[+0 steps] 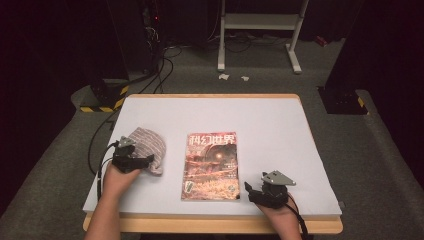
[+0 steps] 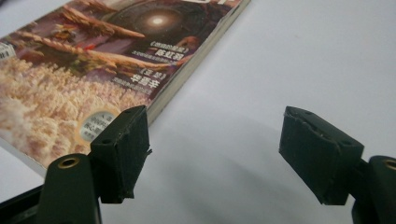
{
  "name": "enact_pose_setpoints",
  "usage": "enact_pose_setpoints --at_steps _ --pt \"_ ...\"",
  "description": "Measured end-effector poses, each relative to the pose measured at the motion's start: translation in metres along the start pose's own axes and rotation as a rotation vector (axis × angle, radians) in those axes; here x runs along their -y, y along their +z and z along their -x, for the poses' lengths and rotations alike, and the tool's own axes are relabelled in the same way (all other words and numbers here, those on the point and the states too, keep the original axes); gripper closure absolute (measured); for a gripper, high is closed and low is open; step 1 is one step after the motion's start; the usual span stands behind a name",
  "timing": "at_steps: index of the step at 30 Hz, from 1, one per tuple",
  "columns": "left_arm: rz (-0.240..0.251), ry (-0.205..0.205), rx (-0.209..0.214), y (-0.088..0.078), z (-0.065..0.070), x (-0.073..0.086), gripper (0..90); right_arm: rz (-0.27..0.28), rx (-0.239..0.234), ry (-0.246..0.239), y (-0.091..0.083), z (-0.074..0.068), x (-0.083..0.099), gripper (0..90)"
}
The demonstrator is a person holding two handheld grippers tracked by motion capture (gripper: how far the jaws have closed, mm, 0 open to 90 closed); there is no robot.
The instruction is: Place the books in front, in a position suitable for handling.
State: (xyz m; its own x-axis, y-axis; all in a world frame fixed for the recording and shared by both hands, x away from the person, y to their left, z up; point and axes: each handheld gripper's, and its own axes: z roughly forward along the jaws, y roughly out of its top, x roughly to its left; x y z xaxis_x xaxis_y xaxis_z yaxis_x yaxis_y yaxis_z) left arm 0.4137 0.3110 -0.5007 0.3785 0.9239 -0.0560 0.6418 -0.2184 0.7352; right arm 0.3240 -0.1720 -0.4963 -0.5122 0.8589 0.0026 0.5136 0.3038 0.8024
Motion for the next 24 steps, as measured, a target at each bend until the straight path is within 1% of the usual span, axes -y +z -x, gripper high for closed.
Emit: enact_pose_setpoints --at_steps 4,5,7,8,9,11,12,13,14,15,16,17,20,21,24 --pt "-0.013 0.003 0.007 0.002 0.002 0.0 8.7 0.011 -0.002 0.018 -0.001 0.003 0.0 24.7" --pt "-0.014 0.01 0.032 0.001 0.003 0.001 14.1 0.007 -0.006 0.031 -0.001 0.005 0.001 24.6" --pt "-0.021 0.015 0.038 0.001 0.003 0.002 15.6 0.002 -0.004 0.027 0.0 0.005 0.002 24.6" --pt "-0.026 0.019 0.055 0.001 0.004 0.002 19.0 -0.001 -0.004 0.023 0.0 0.004 0.002 24.6" --pt "-0.026 0.019 0.055 0.001 0.004 0.002 20.8 -0.001 -0.004 0.023 0.0 0.004 0.002 24.6" --pt "-0.03 0.016 0.079 -0.001 0.004 0.003 25.4 0.012 -0.008 0.028 0.0 0.003 0.0 25.0" --pt "-0.03 0.016 0.079 -0.001 0.004 0.003 29.3 0.013 -0.011 0.031 0.001 0.002 0.0 25.0" --pt "-0.028 0.016 0.093 -0.002 0.005 0.004 32.2 0.011 -0.012 0.027 0.002 0.002 -0.001 25.0" --pt "-0.028 0.016 0.093 -0.002 0.005 0.004 35.9 0.007 -0.012 0.025 0.002 0.001 -0.001 25.0" --pt "-0.025 0.021 0.114 -0.003 0.006 0.004 40.3 0.005 -0.014 0.022 0.003 0.0 -0.001 25.0" --pt "-0.025 0.021 0.114 -0.003 0.006 0.004 43.4 0.005 -0.014 0.022 0.003 0.0 -0.001 25.0" --pt "-0.017 0.031 0.124 -0.004 0.008 0.005 46.3 0.004 -0.016 0.019 0.005 -0.001 -0.002 25.7" --pt "-0.005 0.033 0.13 -0.004 0.009 0.007 51.4 0.002 -0.023 0.017 0.006 -0.002 -0.002 27.2" --pt "0.005 0.033 0.132 -0.005 0.01 0.009 52.8 0.003 -0.025 0.016 0.007 -0.003 -0.003 29.6" --pt "0.01 0.037 0.122 -0.005 0.011 0.009 53.3 0.009 -0.026 0.019 0.008 -0.001 -0.003 32.0"
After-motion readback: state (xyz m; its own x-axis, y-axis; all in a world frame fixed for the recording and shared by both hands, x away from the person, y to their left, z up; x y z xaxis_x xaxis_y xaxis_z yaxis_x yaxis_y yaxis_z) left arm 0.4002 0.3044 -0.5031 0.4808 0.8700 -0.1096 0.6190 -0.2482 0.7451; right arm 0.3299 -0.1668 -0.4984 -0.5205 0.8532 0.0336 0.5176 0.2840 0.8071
